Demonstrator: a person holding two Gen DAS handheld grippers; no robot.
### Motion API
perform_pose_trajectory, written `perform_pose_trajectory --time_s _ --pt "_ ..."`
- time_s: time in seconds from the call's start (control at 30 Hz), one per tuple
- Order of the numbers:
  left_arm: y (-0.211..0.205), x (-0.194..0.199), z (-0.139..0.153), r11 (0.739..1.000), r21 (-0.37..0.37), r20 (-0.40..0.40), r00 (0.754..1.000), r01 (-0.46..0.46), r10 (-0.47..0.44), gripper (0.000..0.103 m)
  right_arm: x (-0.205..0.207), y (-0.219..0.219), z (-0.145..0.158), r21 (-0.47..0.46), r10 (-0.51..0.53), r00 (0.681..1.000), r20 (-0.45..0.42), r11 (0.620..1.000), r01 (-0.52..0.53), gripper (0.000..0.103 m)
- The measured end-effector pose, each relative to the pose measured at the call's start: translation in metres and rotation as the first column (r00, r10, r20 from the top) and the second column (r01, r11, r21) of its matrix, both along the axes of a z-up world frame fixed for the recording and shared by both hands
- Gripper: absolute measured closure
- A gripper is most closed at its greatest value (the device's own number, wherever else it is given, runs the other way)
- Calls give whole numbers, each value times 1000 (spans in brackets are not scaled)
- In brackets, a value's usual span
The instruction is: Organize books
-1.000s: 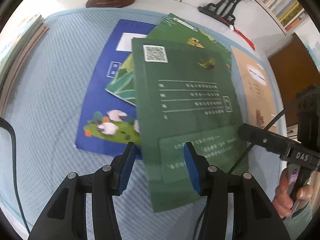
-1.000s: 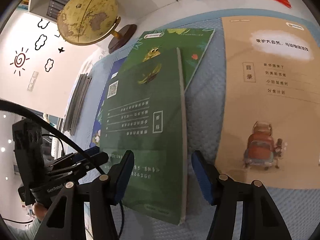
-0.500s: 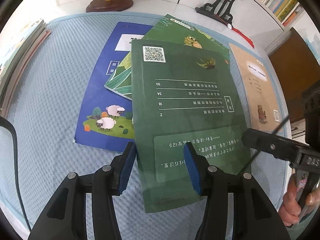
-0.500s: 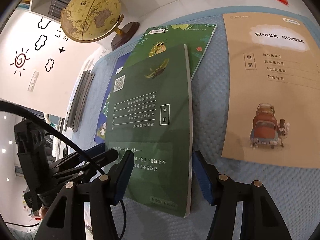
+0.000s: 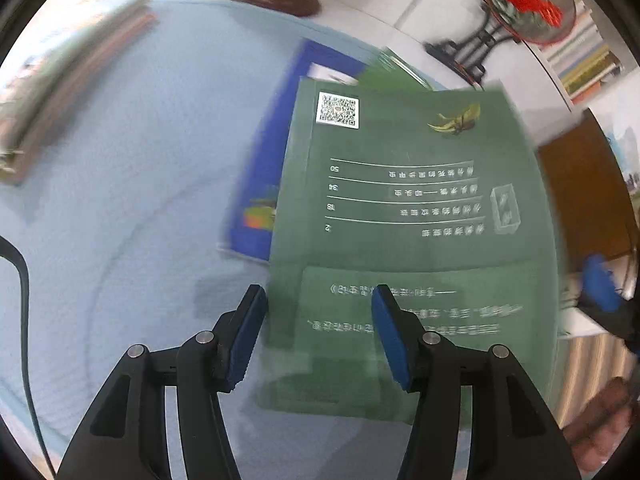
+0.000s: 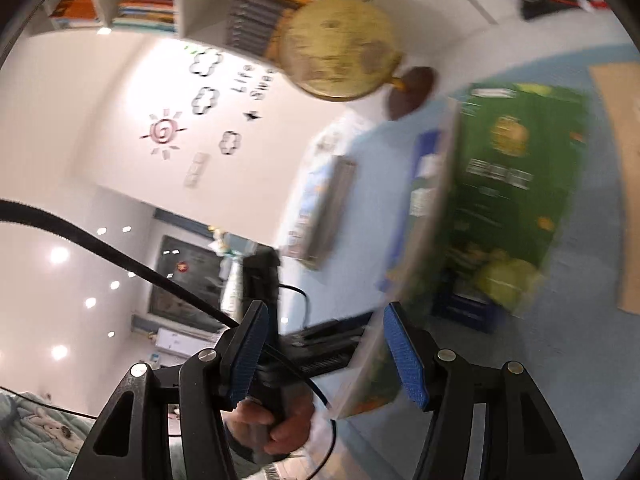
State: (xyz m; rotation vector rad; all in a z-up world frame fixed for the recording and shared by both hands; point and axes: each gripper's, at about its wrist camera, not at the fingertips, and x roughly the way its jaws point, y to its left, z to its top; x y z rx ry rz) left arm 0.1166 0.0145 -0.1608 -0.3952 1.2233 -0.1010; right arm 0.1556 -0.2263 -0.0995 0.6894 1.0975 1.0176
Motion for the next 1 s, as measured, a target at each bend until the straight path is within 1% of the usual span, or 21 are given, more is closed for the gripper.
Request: perform_pose_trajectory --time_s 0.03,0.07,0.1,0.17,0.2,0.27,0.3,0.37,0.4,0.43,0.47,0.5,0.6,0.63,0.67,0.7,0.77,0.8,0.9,0.97,1.0 --pt "10 -5 3 1000 -11 3 1000 -13 13 51 -1 12 7 35 18 1000 12 999 -18 44" --pt "20 -7 4 999 -27 3 1000 -25 25 51 0 19 11 41 27 999 23 999 -28 44" --pt "33 -12 6 998 -49 3 999 -48 48 51 -1 34 17 30 39 998 42 999 -40 44" --pt "59 -20 8 993 -64 4 995 -96 96 51 2 61 19 27 81 995 56 996 -82 44" --pt "73 -25 8 991 -61 3 992 -122 123 51 4 81 14 19 105 994 37 994 -106 44" --pt "96 -28 6 986 -44 -11 987 -161 161 51 4 99 4 -20 122 993 2 992 -122 44" --pt "104 -31 6 985 -48 -16 986 -166 165 51 3 103 0 -46 109 994 -1 993 -109 44" --pt "115 -32 7 986 -44 -11 987 -163 163 51 2 93 -10 -90 45 999 -7 995 -46 44" --pt "117 -31 7 987 -33 -5 988 -157 157 51 2 82 -17 -148 -10 1000 -13 989 8 44" --pt "115 -29 6 990 -30 -1 990 -139 140 51 3 71 -26 -260 -65 998 -4 964 61 44" --pt "113 -29 4 991 -39 -4 992 -125 125 51 6 62 -34 -326 -87 996 1 942 82 44" --pt "108 -26 1 993 -54 -10 994 -107 107 51 5 51 -45 -406 -118 993 -4 908 106 45" --pt "86 -19 -10 995 -92 -32 999 -38 35 51 -6 26 -71 -488 -178 983 -44 862 134 54" --pt "75 -17 -15 996 -92 -37 999 -10 6 51 -11 21 -78 -515 -193 980 -44 845 143 61" --pt "68 -18 -16 995 -97 -39 999 8 -11 51 -14 17 -80 -523 -196 980 -44 840 145 65" --pt "60 -17 -18 994 -101 -41 999 27 -31 51 -18 14 -83 -523 -201 979 -42 839 150 65" --pt "49 -17 -17 996 -71 -28 998 45 -48 51 -23 11 -85 -509 -215 976 -35 844 167 65" --pt "44 -16 -17 995 -78 -26 997 66 -68 51 -26 12 -85 -516 -216 976 -24 839 173 65" --pt "38 -17 -18 992 -102 -37 996 73 -77 51 -35 13 -79 -576 -227 974 20 793 196 66" --pt "34 -19 -19 989 -120 -37 996 82 -86 51 -39 4 -82 -573 -217 976 5 800 181 66" --pt "32 -20 -21 987 -134 -39 995 85 -91 51 -38 2 -90 -557 -210 977 -27 815 160 66"
